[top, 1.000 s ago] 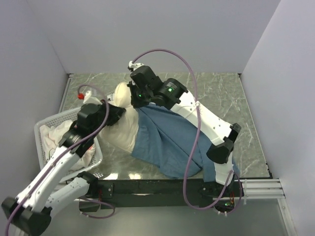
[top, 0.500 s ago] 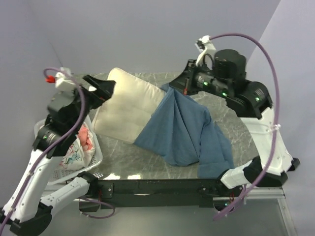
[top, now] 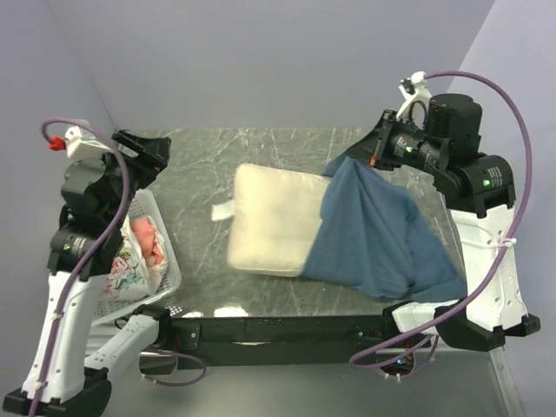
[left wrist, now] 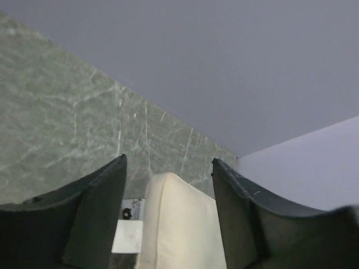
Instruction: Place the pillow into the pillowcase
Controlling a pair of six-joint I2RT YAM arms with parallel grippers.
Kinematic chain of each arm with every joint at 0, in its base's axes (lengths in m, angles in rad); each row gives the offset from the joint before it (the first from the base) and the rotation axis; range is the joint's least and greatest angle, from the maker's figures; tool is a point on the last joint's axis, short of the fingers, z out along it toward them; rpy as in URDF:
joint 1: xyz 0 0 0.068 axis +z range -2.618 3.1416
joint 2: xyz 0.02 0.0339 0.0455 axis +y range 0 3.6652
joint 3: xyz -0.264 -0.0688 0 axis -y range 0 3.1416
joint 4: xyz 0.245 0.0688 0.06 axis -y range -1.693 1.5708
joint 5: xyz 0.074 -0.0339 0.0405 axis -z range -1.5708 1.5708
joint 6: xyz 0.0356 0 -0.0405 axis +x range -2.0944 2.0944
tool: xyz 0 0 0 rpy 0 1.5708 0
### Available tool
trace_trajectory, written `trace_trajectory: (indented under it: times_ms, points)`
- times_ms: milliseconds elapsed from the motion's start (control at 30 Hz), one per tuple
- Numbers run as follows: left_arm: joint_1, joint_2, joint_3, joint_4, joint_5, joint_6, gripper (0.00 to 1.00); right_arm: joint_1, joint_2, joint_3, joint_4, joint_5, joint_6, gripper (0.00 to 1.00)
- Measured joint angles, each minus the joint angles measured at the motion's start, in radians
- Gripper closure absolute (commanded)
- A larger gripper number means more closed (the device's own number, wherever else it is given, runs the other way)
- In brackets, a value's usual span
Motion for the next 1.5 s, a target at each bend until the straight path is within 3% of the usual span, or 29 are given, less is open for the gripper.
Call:
trace_trajectory:
  times_ms: [67,167,233,333,367,467,533,667,733,800,833,1000,1167,1300,1500]
  points:
    - [0.052,0.003,-0.085,0.042,0.076,-0.027,0.51,-0.042,-0.013,-0.001,-0.018,-0.020,-0.005,1.00]
    - [0.135,0.021,-0.240,0.113,0.204,-0.081,0.61,-0.106,-0.046,-0.014,-0.023,-0.058,-0.001,1.00]
    - [0.181,0.057,-0.351,0.177,0.296,-0.123,0.61,-0.137,-0.074,-0.033,-0.018,-0.089,0.008,1.00]
    - [0.204,0.119,-0.498,0.273,0.409,-0.168,0.47,-0.149,-0.089,-0.041,-0.007,-0.145,0.023,1.00]
    - [0.204,0.136,-0.545,0.317,0.443,-0.184,0.33,-0.149,-0.089,-0.050,0.010,-0.163,0.029,1.00]
    - [0.188,0.169,-0.636,0.399,0.505,-0.198,0.08,-0.119,-0.086,-0.114,0.082,-0.183,0.053,1.00]
    - [0.154,0.190,-0.669,0.442,0.521,-0.192,0.01,-0.053,-0.067,-0.170,0.124,-0.163,0.063,1.00]
    - [0.048,0.206,-0.726,0.544,0.522,-0.185,0.01,0.121,0.028,-0.241,0.172,-0.066,0.067,1.00]
    - [-0.007,0.209,-0.766,0.591,0.509,-0.185,0.01,0.181,0.094,-0.253,0.190,-0.008,0.065,0.95]
    - [-0.065,0.225,-0.803,0.614,0.475,-0.185,0.00,0.227,0.180,-0.253,0.209,0.058,0.058,0.75]
    - [-0.093,0.239,-0.814,0.615,0.444,-0.185,0.01,0.246,0.223,-0.253,0.224,0.089,0.054,0.56]
    - [-0.184,0.208,-0.853,0.615,0.257,-0.215,0.01,0.366,0.296,-0.327,0.283,0.317,0.020,0.24]
    - [-0.198,0.039,-0.854,0.452,0.065,-0.256,0.01,0.526,0.170,-0.592,0.346,0.539,0.039,0.22]
    - [-0.201,-0.001,-0.802,0.284,-0.074,-0.305,0.01,0.656,0.031,-0.841,0.382,0.674,0.113,0.23]
    - [-0.243,0.003,-0.834,0.189,-0.136,-0.372,0.01,0.853,0.030,-0.943,0.439,0.744,0.218,0.25]
